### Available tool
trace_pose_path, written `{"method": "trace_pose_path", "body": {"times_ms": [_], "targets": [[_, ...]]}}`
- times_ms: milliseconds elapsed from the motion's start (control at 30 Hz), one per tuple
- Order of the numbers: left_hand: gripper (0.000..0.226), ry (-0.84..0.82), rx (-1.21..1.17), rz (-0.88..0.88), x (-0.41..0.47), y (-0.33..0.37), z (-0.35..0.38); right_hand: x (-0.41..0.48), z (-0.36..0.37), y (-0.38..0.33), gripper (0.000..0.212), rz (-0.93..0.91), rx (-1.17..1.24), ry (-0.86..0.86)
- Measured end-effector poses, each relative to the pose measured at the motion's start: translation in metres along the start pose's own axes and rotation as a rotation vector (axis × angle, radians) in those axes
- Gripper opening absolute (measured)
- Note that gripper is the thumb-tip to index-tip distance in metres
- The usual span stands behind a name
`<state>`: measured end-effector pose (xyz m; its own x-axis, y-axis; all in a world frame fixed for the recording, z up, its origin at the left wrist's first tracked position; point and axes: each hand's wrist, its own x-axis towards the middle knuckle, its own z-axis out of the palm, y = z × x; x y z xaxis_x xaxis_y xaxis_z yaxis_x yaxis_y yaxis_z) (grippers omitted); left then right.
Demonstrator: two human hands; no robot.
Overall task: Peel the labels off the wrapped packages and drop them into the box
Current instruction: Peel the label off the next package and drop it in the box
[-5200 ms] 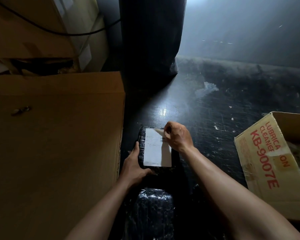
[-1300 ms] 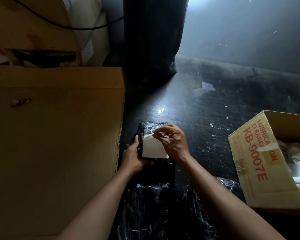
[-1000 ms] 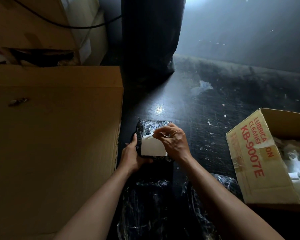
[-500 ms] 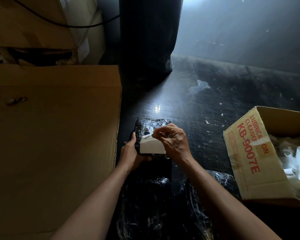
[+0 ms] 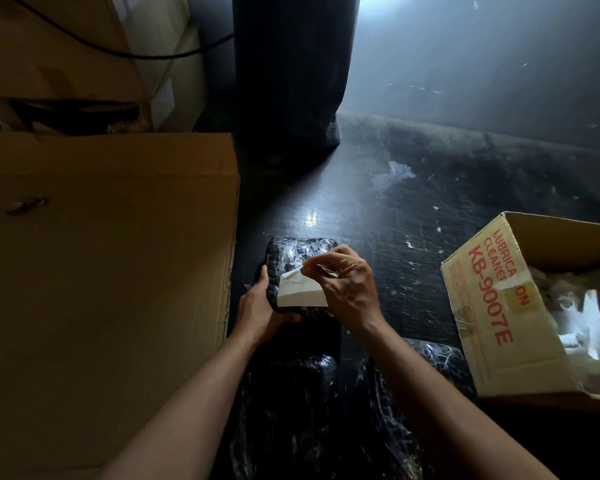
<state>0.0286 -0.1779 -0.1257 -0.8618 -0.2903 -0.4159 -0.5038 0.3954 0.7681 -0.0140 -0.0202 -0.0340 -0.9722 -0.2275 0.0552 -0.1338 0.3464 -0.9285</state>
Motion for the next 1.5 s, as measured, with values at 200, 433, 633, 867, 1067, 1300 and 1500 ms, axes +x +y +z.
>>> {"method": "trace_pose_path", "body": {"times_ms": [200,433,633,867,1067,1300,1500], "targets": [[0.139,0.006,0.009,0.017,-0.001,-0.003,0.0,-0.005,-0.001,-0.001,0.007,-0.007,-0.006,0.011],[0.136,0.0,-0.023,0.039,-0.001,-0.006,0.0,-0.013,-0.001,-0.003,0.006,0.03,0.044,0.035],[0.141,0.005,0.05,0.028,0.001,-0.007,0.001,-0.006,-0.014,-0.009,0.007,0.057,0.094,0.056],[0.144,-0.002,0.116,0.015,0.002,-0.006,0.002,-0.009,-0.019,-0.025,0.006,-0.007,0.019,0.073],[0.142,-0.017,0.188,0.053,-0.004,0.005,-0.007,-0.002,-0.029,-0.043,0.017,-0.168,-0.261,0.05],[0.101,0.096,0.34,0.158,-0.026,0.038,-0.06,-0.01,-0.044,-0.058,0.016,-0.178,-0.578,0.031],[0.064,0.168,0.491,0.274,-0.056,0.087,-0.091,-0.029,-0.06,-0.083,0.032,-0.101,-0.64,-0.052]]}}
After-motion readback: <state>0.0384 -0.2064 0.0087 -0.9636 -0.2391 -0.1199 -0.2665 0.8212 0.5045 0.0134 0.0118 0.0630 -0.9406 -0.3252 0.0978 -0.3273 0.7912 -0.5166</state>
